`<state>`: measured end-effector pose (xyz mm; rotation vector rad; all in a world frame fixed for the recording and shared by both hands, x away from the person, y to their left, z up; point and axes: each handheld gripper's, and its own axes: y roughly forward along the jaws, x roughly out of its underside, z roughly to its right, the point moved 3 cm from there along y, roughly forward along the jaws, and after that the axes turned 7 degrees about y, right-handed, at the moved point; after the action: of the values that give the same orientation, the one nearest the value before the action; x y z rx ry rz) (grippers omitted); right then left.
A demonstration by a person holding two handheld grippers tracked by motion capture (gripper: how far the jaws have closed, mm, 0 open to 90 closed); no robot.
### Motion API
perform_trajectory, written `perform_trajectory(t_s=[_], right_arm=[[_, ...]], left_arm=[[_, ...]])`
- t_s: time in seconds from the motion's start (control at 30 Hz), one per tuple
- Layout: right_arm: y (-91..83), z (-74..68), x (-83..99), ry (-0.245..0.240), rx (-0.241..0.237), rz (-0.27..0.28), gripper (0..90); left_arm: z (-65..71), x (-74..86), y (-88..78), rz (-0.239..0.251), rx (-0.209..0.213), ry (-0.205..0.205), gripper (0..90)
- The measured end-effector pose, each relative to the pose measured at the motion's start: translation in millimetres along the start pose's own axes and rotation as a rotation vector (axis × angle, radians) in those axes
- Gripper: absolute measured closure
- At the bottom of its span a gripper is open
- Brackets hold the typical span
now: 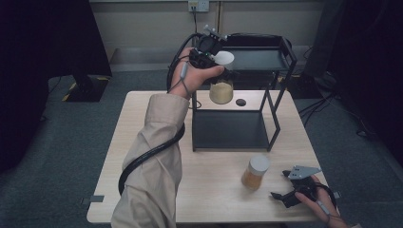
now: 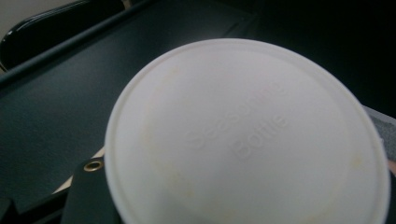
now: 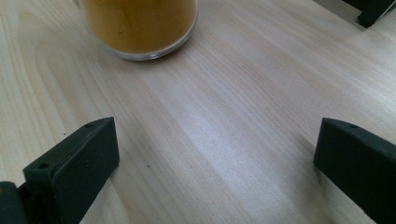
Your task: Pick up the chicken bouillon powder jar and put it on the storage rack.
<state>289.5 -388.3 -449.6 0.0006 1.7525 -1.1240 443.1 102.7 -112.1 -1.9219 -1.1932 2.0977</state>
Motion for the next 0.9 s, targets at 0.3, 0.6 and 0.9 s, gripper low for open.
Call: perform_trajectory(t_s=[0.3,0.6,0.9], right_arm=[[0.0,0.1,0.0,0.000,0.000,0.000,0.0],[0.0,0.1,0.0,0.000,0.000,0.000,0.0],[0.2,0.5,-0.1,-0.002,-0.002,0.000,0.0]], left_arm=[[-8.0,-19.5,-12.0,-0.004,-0.008,-0.001,34.3],[-16.7,-41.0,-18.7,0.005,-0.030,-0.003,34.2],[-30.0,-59.1,-11.8,0.018,-0.052,0.003,34.1]])
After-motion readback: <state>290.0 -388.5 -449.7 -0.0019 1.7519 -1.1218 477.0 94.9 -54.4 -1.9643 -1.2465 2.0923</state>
